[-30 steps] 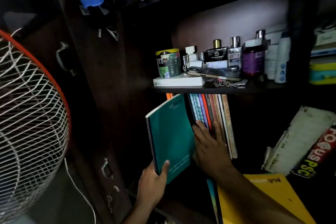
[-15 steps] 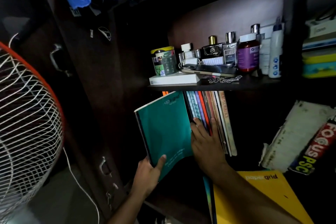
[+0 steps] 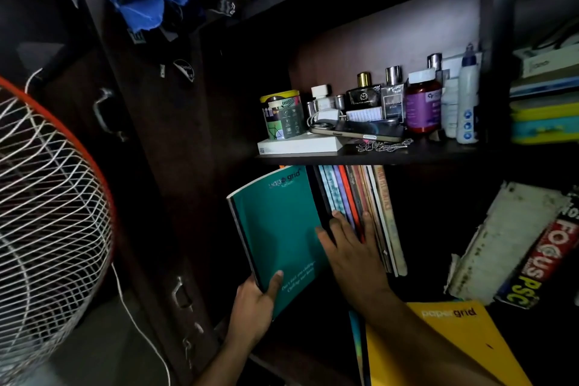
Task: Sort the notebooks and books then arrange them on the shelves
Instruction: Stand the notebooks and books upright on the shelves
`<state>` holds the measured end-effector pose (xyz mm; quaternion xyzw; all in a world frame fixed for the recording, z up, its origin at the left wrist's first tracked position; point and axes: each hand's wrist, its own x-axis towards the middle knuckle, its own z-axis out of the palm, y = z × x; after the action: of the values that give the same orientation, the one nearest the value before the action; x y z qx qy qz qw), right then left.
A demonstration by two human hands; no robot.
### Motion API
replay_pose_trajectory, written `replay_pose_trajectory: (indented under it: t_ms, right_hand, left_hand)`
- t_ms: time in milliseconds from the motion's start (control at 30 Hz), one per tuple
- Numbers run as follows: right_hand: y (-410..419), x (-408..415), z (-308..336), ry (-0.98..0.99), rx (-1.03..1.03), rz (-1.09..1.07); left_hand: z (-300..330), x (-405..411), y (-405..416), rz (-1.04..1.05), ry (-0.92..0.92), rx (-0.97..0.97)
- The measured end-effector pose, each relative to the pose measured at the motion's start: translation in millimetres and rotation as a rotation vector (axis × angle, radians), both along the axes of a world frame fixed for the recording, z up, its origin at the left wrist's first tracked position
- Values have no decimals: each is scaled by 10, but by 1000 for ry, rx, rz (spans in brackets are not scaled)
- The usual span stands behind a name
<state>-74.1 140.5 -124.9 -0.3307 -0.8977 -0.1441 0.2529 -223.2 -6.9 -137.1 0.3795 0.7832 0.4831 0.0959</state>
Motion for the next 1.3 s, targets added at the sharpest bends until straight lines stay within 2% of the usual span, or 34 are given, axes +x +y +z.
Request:
replay_pose_trajectory:
  t_ms: [133,333,400,500,633,700,800,933,1100,1300]
  right_hand:
    - [-39,46,31,-125,70,-41]
    - [-41,47,32,-125,90,-58]
    - [-12,26,18,-74,64,-34]
    - [18,9,-4,2,80,19]
    - [85,19,-47,61,113,41]
    - [100,12,-52,89,120,44]
    - [103,-8,-46,131,120,53]
    - [84,-11,-29,144,121,53]
    - [57,-5,-23,106,72,47]
    - [60,-12,-28,112,84,52]
  left_hand:
    - [-38,1,-1,-28,58,-36]
    - [19,78,40,-111,167,-202]
    - [80,139,151,-156,219,-186]
    - [152,166,464,-208,181,-150]
    - [251,150,779,-129,161,-75]
    - [304,232,729,-16,237,51]
    - [270,317,603,18,298,295]
    - [224,197,687,6,295,316]
    - [284,200,900,-97,351,216]
    - [355,223,1142,-32,367,185]
